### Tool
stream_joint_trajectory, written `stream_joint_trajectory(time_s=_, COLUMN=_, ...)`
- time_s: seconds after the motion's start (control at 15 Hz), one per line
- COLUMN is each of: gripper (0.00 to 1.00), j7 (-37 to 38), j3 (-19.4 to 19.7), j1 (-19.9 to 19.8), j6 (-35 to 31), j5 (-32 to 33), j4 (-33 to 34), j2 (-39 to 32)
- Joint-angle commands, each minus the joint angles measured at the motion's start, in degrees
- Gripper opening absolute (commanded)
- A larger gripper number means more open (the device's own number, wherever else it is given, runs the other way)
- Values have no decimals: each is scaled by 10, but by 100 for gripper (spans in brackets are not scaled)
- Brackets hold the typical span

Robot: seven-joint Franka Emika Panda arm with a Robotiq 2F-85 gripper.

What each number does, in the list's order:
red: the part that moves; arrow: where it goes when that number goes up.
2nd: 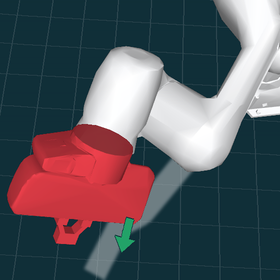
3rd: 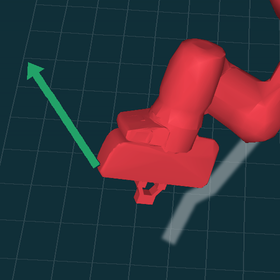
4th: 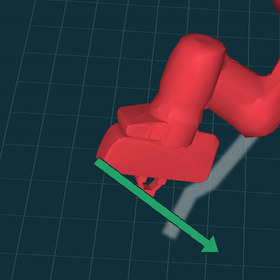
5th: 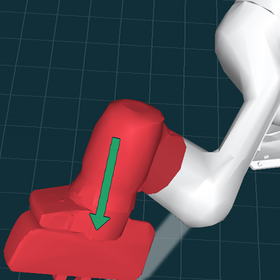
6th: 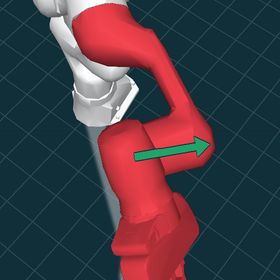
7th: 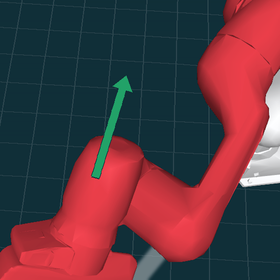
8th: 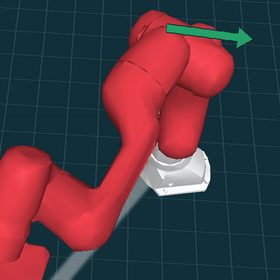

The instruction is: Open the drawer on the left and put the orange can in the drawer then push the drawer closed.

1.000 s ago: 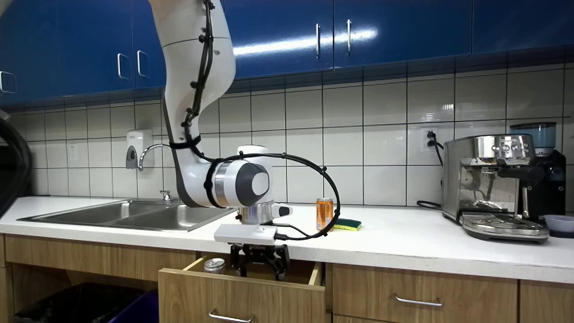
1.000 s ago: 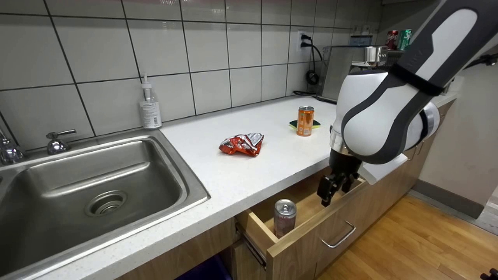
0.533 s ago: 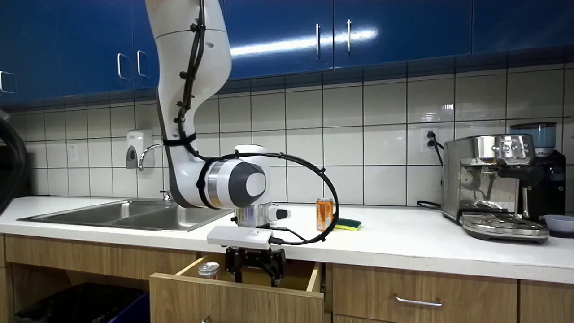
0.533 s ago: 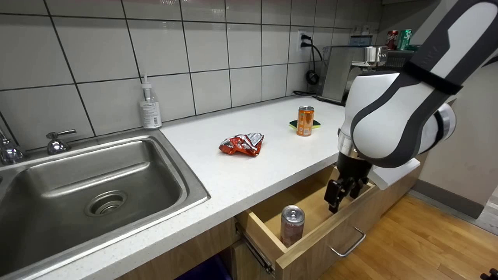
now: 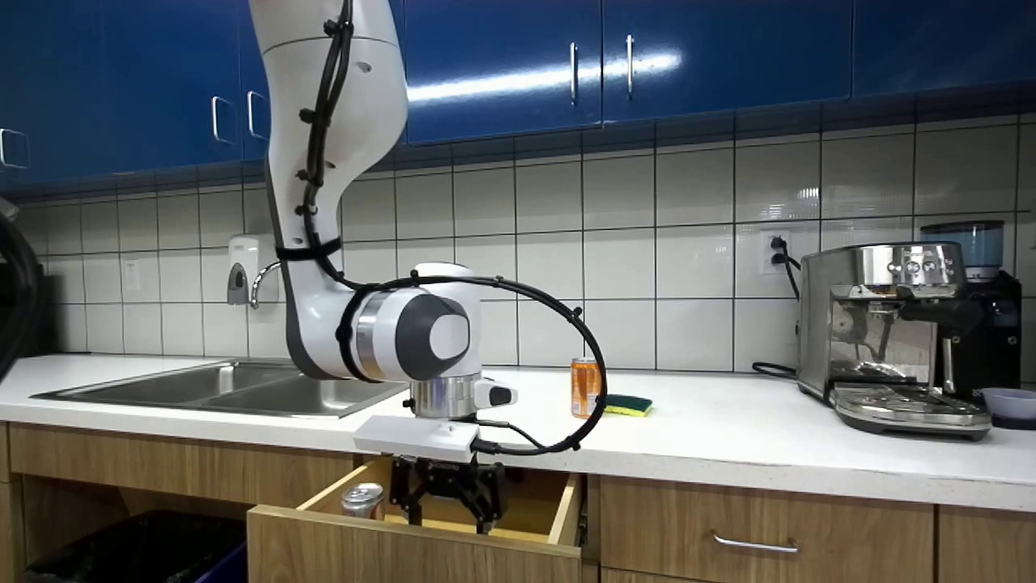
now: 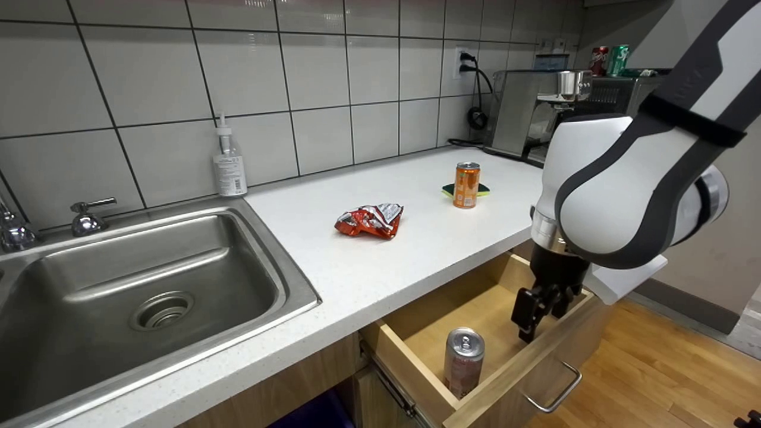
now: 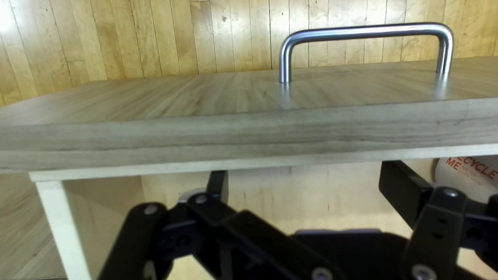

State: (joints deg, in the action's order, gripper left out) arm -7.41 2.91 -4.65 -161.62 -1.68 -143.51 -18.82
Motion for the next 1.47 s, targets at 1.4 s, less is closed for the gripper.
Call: stream_joint_trajectory(time_s=1.4, gripper=100, j7=23, j3=11, j1=0, j6=8, j5=8, j4=-100, j2=60)
